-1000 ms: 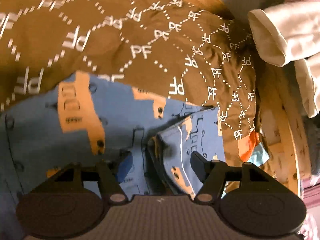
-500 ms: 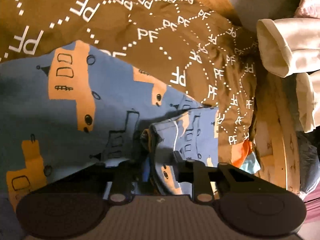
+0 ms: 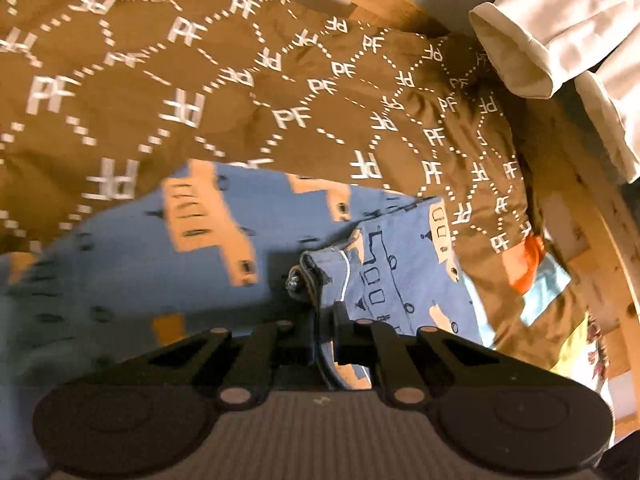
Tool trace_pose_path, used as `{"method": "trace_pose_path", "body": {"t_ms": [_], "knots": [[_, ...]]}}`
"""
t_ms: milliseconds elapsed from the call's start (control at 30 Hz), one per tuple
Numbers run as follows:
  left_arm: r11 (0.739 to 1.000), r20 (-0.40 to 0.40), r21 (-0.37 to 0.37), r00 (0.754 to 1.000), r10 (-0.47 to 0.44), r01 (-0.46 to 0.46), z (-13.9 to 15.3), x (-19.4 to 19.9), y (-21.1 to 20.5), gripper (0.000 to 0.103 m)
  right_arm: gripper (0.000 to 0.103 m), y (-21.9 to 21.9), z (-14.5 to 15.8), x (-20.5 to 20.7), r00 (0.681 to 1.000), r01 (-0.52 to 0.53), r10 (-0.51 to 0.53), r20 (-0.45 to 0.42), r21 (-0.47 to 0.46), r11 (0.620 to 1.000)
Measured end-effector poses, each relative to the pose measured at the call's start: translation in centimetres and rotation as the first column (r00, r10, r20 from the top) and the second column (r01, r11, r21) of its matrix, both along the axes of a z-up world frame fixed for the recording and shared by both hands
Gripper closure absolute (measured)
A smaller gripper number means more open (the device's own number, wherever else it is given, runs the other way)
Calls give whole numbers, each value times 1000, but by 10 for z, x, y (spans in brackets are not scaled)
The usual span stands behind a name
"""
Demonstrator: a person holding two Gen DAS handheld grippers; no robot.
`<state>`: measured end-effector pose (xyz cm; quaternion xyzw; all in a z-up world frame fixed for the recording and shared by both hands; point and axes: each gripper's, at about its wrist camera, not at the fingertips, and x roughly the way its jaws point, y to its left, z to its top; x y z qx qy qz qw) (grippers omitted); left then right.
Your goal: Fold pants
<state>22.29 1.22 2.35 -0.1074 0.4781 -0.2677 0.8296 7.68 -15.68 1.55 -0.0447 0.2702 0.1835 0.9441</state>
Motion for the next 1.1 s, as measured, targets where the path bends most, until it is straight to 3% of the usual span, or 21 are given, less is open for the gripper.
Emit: {"method": "trace_pose_path", "body": {"t_ms": [200,300,433,533,600,667,733,800,900,967,1100], "knots": [[999,29,43,999,26,-28,14,-11,36,94,89,32,3,0,997,-73,74,-5,47,996],[991,23,130,1000,18,-21,6,-9,36,94,89,46,0,5,994,-107,108,-24,41,993],[975,49,222,999,14,-25,-8,-11,33,79,76,58,-16,18,986,-123,127,-112,42,991],[968,118,250,993,1,-31,2,-25,35,47,54,47,-11,11,975,-199,201,-91,28,980],[955,185,289,983,13,-68,9,-34,37,46,49,24,-1,-1,968,-248,247,-45,-18,968],[958,262,262,964,46,-117,20,-43,44,47,49,1,5,-8,967,-252,254,1,-96,963],[977,323,171,944,67,-128,30,-51,49,47,50,-22,12,1,978,-198,206,32,-162,967],[990,348,98,935,65,-106,31,-54,44,47,56,-41,16,24,990,-129,135,28,-164,978],[997,321,70,947,9,-34,24,-47,28,43,56,-61,19,68,995,-99,99,-7,-68,993],[998,295,66,955,-23,4,12,-39,18,36,55,-64,16,92,995,-97,96,-25,-29,995],[998,245,55,970,5,-19,-7,-23,22,36,51,-65,1,127,994,-88,86,-69,-21,996]]}}
